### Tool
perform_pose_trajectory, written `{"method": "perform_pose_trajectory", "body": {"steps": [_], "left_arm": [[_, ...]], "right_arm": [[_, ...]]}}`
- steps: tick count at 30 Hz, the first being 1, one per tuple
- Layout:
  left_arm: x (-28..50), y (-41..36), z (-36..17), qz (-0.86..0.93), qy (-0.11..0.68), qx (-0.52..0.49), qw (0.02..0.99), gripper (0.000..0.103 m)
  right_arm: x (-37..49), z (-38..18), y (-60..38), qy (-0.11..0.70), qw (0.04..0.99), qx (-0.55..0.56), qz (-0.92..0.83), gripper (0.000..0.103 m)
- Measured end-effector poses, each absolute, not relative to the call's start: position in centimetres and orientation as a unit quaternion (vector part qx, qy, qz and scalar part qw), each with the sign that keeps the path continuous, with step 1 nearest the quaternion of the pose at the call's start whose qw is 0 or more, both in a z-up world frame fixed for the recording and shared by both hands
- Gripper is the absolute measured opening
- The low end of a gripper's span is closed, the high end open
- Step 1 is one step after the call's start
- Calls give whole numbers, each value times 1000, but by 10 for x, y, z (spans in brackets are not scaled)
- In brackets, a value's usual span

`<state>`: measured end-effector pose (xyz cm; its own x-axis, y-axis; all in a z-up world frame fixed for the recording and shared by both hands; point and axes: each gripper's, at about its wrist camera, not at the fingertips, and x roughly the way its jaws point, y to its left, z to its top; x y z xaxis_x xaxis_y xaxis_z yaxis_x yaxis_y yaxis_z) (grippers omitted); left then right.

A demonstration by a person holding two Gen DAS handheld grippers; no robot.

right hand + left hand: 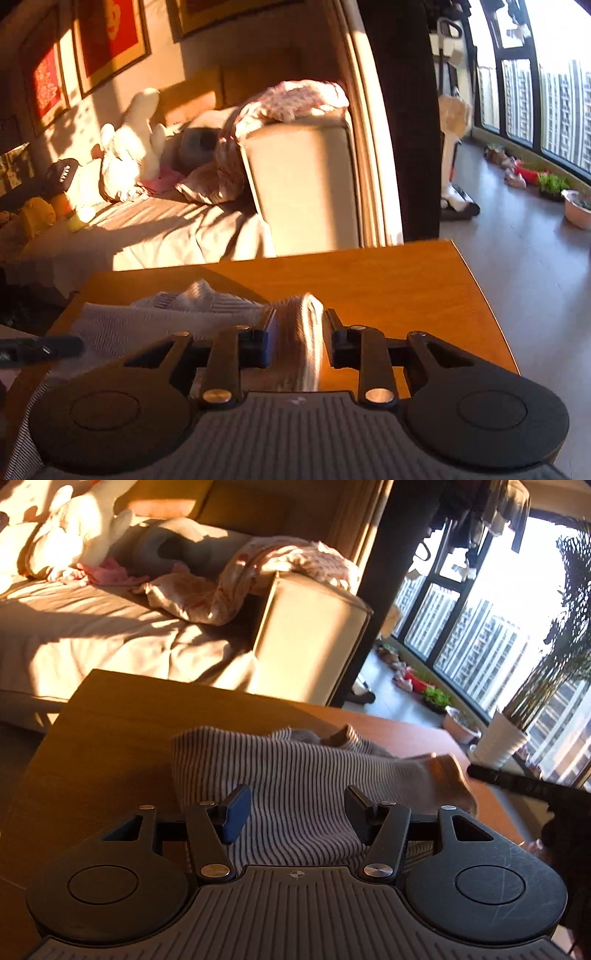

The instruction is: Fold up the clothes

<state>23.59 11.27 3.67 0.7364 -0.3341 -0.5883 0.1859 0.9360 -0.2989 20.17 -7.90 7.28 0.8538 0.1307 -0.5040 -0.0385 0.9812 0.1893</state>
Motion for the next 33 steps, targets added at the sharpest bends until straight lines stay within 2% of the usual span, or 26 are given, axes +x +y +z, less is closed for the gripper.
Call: {"method": "perform_pose_trajectory", "body": {"steps": [2,4,5,7,12,14,19,22,26,27,28,30,31,32,33], "left_arm": [[239,105,28,-135,347,-96,923,68],[239,103,26,-137,347,-91,924,72],[239,103,26,-138,347,-90,923,73],[239,104,26,-139,348,-90,923,73],[240,106,23,-149,349,-92,921,77],[241,106,22,-153,348,-96,920,82],[243,108,19,-168,344,-105,918,88],[248,109,18,-177,346,-116,914,93],[243,114,28,-175,352,-127,911,93],[239,117,32,-174,351,-129,911,93],[234,121,37,-173,347,-131,913,94],[227,130,44,-164,339,-131,917,95],[225,135,47,-157,336,-133,919,96],[225,142,49,-151,335,-137,920,96],[226,148,50,-144,335,-142,920,96]], "right_arm": [[203,78,-68,261,959,79,77,41],[209,73,-58,274,954,71,102,59],[213,65,-54,292,948,66,107,61],[220,45,-49,330,936,61,106,62],[216,41,-43,325,939,43,107,70],[219,49,-44,326,937,57,110,70],[247,73,-40,315,938,78,120,69],[284,69,-26,327,937,60,106,69],[325,48,-5,353,929,42,101,69],[329,45,-1,360,926,41,109,66],[326,46,1,357,926,36,115,52],[320,49,5,351,927,26,126,34],[318,51,7,349,928,21,132,19],[315,52,9,346,928,16,137,11],[312,54,11,343,928,11,143,12]]}}
